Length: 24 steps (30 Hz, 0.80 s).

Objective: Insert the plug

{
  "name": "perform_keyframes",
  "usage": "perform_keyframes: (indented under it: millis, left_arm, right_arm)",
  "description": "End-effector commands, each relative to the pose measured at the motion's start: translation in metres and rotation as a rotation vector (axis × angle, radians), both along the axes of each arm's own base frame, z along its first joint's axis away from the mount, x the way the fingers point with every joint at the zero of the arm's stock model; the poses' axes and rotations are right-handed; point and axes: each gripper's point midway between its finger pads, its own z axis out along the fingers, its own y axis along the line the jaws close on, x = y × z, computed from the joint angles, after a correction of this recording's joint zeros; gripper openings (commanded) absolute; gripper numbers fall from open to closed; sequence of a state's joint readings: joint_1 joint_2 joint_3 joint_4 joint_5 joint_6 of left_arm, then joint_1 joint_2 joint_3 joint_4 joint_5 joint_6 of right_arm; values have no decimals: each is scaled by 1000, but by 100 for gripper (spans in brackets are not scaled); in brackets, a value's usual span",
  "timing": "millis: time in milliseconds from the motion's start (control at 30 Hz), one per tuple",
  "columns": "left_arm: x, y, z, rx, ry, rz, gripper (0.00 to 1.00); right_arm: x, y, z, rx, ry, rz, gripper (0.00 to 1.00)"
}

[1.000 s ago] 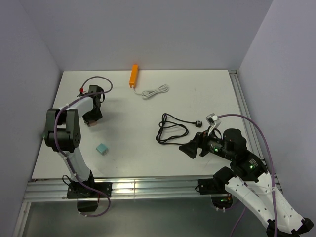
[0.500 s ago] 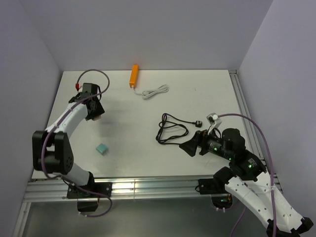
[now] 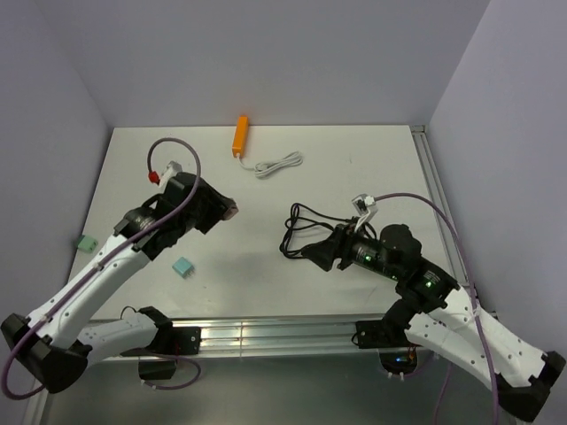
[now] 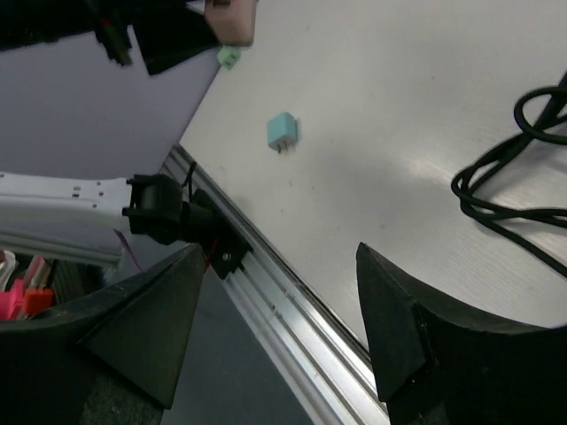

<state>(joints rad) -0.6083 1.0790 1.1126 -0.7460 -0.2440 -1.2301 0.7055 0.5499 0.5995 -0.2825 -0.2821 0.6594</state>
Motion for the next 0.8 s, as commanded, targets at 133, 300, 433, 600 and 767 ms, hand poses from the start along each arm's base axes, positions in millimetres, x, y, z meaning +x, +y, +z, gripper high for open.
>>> perform_keyframes:
  millis: [133, 300, 433, 600, 767]
  left_arm:
    - [-54, -31, 13, -333, 93, 105, 0]
    - [-76, -32, 2, -340, 201, 122, 0]
    - [-88, -34, 3, -390, 211, 108, 0]
    - [-98, -31, 2, -432, 219, 104, 0]
    - [-102, -37, 0, -459, 233, 75, 0]
  right_arm:
    - [21, 54, 37, -55, -210, -243, 69]
    - [-7, 98, 52, -125, -339, -314, 70]
    - [-19, 125, 54, -104, -350, -278, 72]
    - [-17, 136, 59, -104, -359, -291, 73]
    - [-16, 148, 59, -83, -334, -262, 68]
